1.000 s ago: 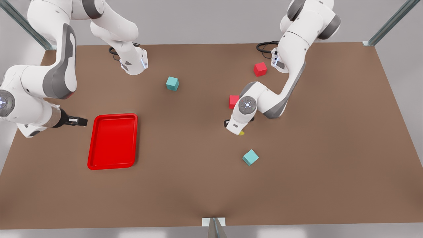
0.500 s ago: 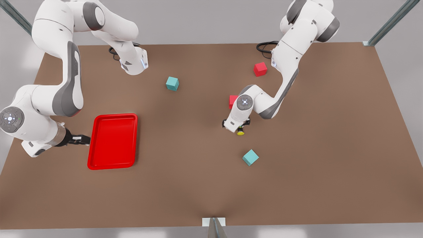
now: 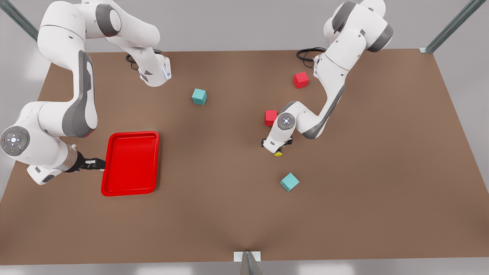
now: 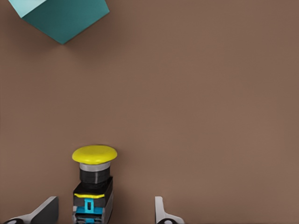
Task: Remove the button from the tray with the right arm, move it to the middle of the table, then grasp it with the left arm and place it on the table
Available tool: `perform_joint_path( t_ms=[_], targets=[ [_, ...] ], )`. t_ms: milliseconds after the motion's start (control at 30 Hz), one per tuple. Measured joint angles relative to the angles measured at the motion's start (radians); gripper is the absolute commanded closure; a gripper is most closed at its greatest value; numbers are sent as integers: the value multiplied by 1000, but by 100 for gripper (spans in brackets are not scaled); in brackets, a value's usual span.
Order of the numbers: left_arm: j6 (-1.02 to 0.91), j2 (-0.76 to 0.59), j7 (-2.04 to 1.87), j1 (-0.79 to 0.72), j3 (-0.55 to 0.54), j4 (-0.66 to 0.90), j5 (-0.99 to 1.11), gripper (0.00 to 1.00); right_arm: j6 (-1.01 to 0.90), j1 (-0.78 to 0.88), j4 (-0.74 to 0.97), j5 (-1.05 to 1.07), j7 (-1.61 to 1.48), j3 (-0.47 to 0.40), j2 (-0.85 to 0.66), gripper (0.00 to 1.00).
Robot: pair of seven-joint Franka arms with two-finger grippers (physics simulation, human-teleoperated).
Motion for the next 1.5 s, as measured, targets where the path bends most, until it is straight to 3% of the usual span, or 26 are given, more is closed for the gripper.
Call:
perform_joint_path(
  t_ms=[433, 467, 533, 567, 667, 800, 1033, 1200, 1300, 1400, 1500],
  targets=[
    [4, 30, -3, 12, 1, -5, 0, 3, 3, -1, 0, 0, -9, 1, 2, 0],
    [4, 31, -3, 12, 1, -4, 0, 10, 4, -2, 0, 0, -10, 1, 2, 0],
    [4, 31, -4, 13, 3, -2, 1, 41, 4, -2, 0, 0, -11, 1, 2, 0],
    [4, 30, -4, 14, 3, -1, 1, 51, 5, -2, 0, 0, -11, 1, 3, 0],
    [1, 28, -8, 19, 3, 0, 3, 63, 7, -3, 0, 0, -12, 1, 5, 0],
    [-15, 21, -18, 26, 3, 24, 7, 64, 6, -2, 1, 0, -13, 1, 3, 0],
    [-187, 16, -120, 42, 7, 312, 11, 64, 8, -6, -1, 0, -15, 1, 9, 0],
    [-255, 30, -313, 16, 25, 346, 239, 64, 10, -6, 0, 0, -16, 1, 12, 0],
    [-339, 106, -455, -262, 275, 457, 336, 64, 8, -3, 0, 0, -16, 1, 11, 0],
    [-433, 196, -595, -450, 446, 551, 375, 65, 7, -1, 0, 0, -16, 1, 11, 0],
    [-520, 267, -731, -530, 525, 629, 390, 65, 7, -2, 0, 0, -16, 1, 11, 0]
  ],
)
